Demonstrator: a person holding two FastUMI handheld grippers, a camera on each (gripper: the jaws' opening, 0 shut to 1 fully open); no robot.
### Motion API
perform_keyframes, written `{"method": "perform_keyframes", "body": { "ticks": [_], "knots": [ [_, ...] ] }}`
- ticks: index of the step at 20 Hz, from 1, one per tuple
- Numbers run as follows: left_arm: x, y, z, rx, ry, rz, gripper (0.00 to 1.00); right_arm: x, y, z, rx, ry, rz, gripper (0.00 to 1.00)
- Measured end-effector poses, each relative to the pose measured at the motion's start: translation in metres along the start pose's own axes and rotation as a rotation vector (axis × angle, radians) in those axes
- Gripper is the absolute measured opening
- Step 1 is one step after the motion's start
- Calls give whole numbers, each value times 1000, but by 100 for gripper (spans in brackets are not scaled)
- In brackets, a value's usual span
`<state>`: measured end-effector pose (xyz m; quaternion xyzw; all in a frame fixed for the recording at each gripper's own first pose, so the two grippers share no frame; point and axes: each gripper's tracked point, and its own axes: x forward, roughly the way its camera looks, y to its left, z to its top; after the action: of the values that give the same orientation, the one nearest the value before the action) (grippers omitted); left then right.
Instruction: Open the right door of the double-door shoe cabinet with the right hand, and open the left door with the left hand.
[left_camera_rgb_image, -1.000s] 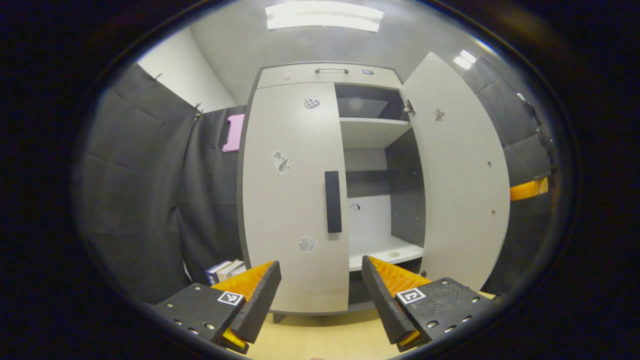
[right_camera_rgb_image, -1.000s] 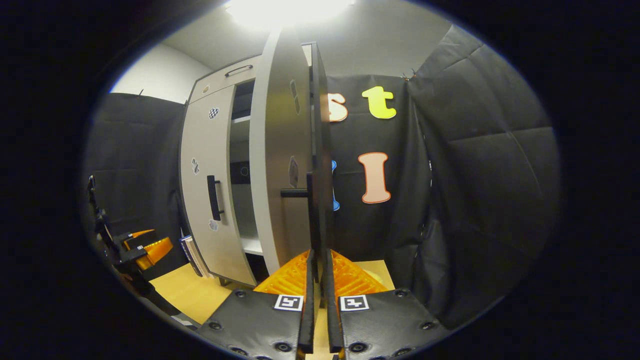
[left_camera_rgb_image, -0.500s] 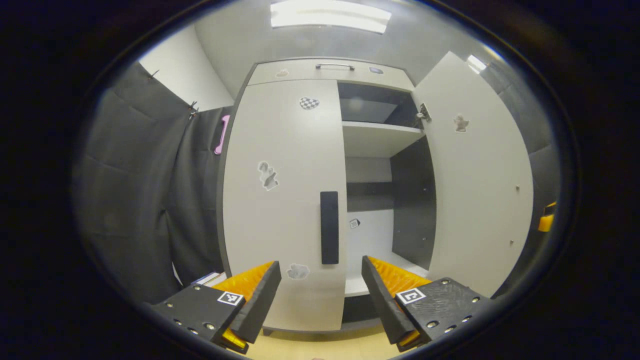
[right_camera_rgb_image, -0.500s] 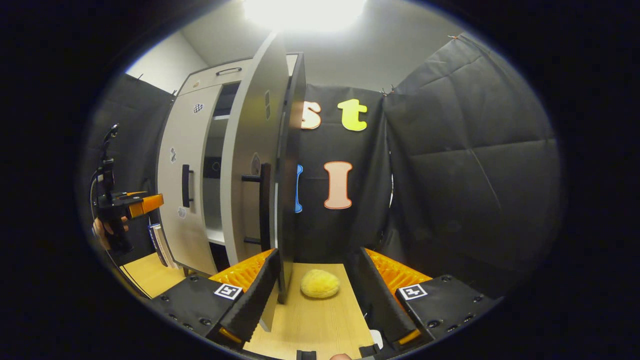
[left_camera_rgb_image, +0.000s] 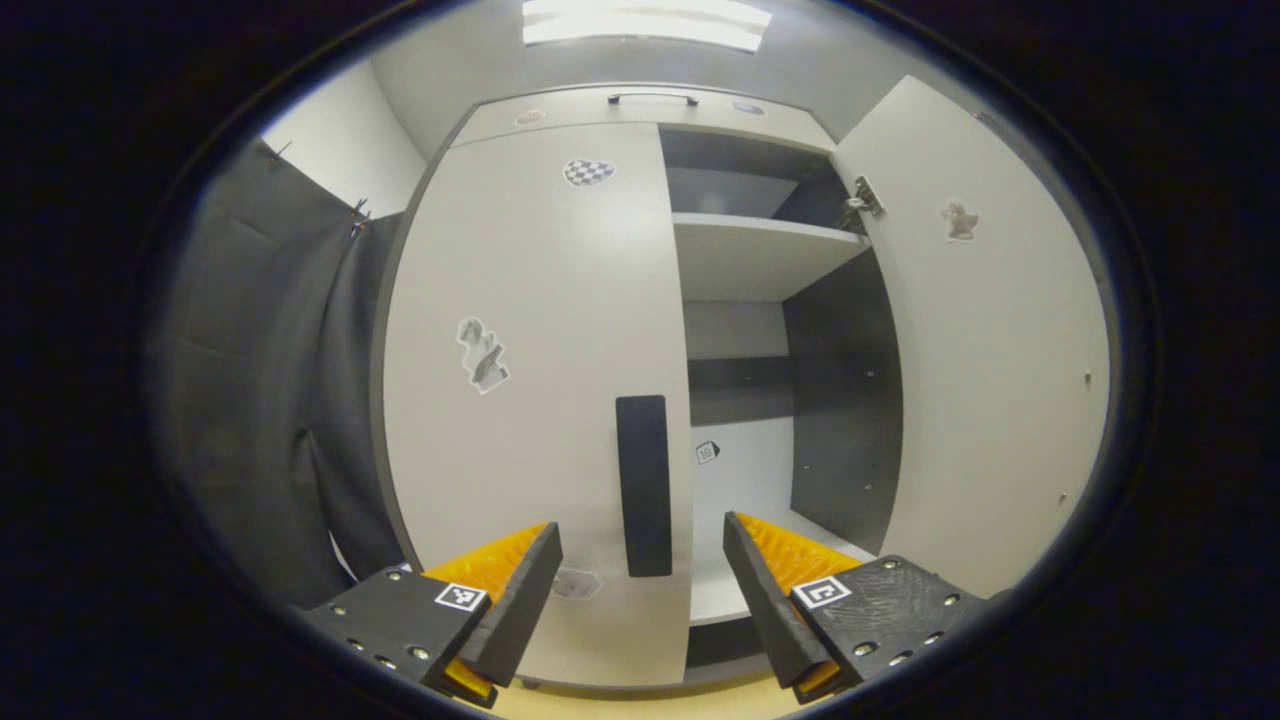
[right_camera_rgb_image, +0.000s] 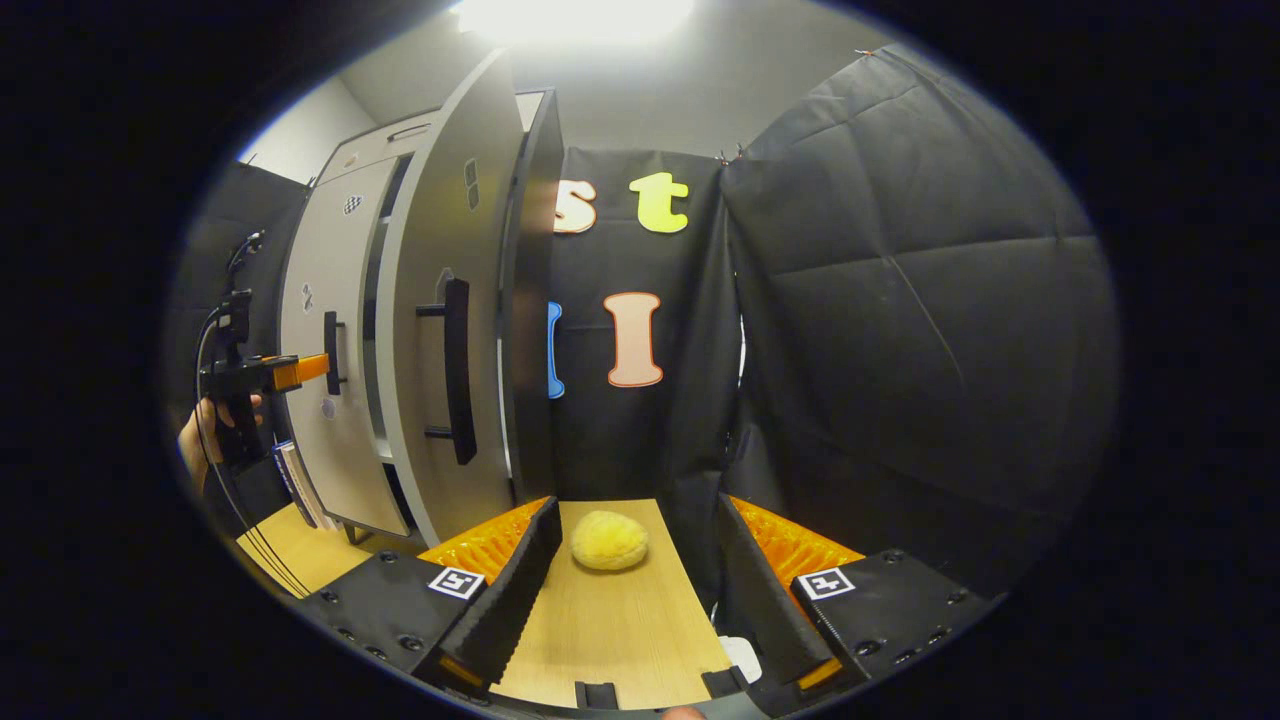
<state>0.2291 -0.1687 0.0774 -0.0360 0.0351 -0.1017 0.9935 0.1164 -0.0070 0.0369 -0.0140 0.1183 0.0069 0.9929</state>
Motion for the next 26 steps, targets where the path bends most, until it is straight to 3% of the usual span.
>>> {"method": "perform_keyframes", "body": {
  "ticks": [6,7,10,12,15,18,19,26],
  "knots": [
    [38,10,-3,-4,11,38,94,-2,-9,-8,3,23,-29,98],
    [42,10,-4,-3,14,39,82,-2,-9,-10,6,27,-31,98],
    [50,11,-6,0,25,39,83,-3,-13,-13,8,38,-41,98],
    [55,12,-5,-5,25,41,63,-3,-13,-13,12,43,-44,97],
    [62,6,-6,-21,28,21,59,-3,-13,-13,15,46,-46,97],
    [60,1,-5,-3,26,30,41,-4,-13,-13,15,49,-44,97],
    [62,1,-5,3,32,30,31,-5,-12,-14,16,49,-42,97],
    [53,3,-7,-31,61,11,18,-7,-8,-10,22,39,-28,97]
  ]
}}
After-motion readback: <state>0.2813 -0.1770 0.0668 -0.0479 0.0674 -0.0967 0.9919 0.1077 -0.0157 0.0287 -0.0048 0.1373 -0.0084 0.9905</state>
